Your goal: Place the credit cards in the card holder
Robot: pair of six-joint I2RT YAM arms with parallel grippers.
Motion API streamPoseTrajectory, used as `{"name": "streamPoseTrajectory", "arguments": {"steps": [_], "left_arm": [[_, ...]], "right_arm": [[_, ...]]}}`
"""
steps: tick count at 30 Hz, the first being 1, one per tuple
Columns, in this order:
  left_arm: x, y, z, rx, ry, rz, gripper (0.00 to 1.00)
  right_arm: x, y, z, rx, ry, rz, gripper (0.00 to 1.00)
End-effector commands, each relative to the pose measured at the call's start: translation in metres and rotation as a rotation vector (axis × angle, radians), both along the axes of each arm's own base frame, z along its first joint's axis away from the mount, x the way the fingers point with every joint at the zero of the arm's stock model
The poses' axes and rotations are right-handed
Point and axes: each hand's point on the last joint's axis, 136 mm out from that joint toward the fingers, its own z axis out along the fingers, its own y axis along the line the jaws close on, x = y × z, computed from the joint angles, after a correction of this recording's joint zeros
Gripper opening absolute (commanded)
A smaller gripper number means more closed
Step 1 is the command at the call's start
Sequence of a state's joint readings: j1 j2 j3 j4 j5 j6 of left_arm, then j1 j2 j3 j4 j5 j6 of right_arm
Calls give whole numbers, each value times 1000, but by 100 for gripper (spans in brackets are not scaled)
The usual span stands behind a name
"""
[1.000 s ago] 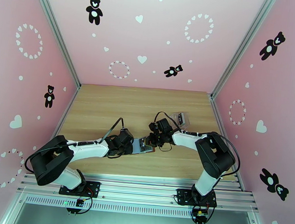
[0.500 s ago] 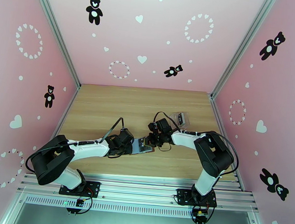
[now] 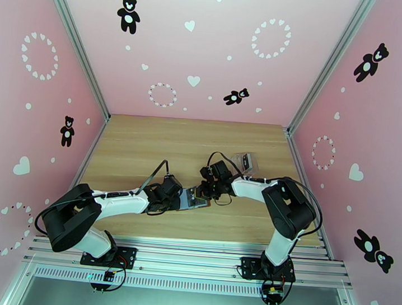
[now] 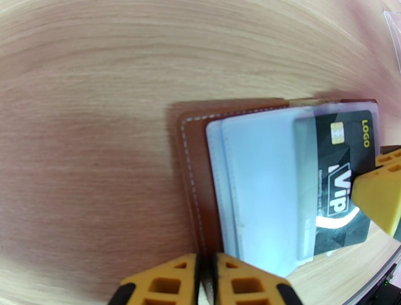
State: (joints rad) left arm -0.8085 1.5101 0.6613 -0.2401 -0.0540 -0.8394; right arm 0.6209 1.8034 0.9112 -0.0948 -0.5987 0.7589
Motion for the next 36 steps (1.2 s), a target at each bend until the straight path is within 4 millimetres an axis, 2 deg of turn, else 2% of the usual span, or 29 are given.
{"name": "streamPoseTrajectory", "arguments": {"steps": [1,6,12,17,29,36], "left_arm": [[-1,3,-10,33,16,-5,15],[-1,4,-10,36,15,-6,15],[-1,5,-9,31,12,-3,15],[-2,6,-8,31,8,-5,15],[-2,4,-5,18,3,-6,15],[-2,2,-5,9,1,-9,15]], "right_arm": [[-17,-10,-30,-113,65,11,0],[-16,-10,-24,-126,47,16,8],[-9,-15,-11,-198,-14,24,29],[-5,-16,2,-226,-59,33,41],[-2,-19,10,-349,-113,38,43],[0,-27,20,-445,-174,44,48]]}}
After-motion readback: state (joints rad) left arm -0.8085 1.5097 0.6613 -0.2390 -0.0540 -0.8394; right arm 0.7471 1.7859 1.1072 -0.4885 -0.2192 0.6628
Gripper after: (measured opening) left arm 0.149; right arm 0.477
